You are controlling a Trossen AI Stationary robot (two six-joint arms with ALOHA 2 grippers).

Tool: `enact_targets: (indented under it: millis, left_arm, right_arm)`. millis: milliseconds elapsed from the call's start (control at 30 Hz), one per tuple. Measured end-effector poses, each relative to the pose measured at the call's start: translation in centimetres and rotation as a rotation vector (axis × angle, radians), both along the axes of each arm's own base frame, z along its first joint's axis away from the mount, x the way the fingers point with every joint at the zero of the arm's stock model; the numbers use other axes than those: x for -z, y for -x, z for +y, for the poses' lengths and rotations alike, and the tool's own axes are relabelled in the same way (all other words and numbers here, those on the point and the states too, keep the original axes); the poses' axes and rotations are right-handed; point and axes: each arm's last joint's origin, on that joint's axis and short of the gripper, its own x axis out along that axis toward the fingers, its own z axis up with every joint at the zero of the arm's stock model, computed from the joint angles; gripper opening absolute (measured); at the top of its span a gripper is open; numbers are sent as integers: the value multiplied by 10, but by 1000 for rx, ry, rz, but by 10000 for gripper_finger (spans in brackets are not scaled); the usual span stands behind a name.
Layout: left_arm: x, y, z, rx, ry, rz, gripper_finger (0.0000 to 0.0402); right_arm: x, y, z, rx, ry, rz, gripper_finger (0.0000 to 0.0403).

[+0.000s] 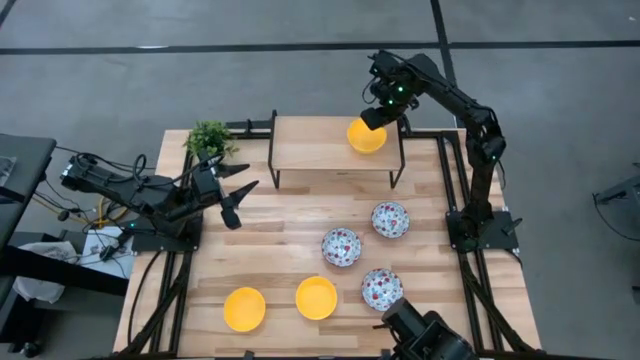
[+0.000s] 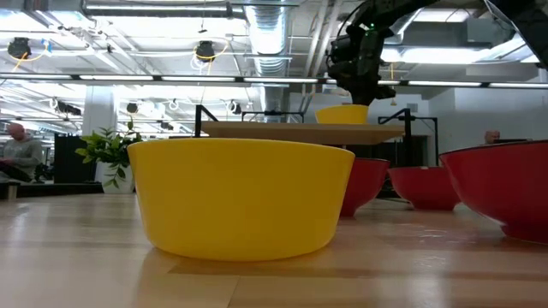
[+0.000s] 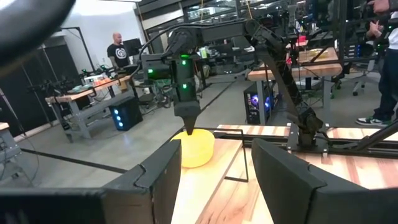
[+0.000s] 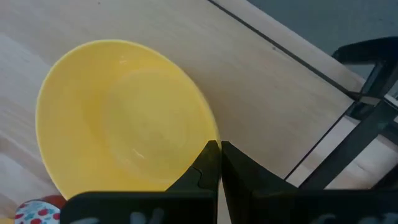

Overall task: Pick & Place Mini bowls
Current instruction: Put the top yellow bowl on the shelf

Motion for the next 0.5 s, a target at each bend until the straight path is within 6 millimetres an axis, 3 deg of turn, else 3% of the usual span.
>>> enact_targets:
  millis: [500]
  left_arm:
    - [-1, 0, 0, -1, 4, -10, 195]
  right_arm:
    - [0, 1, 2, -13, -14, 16, 12]
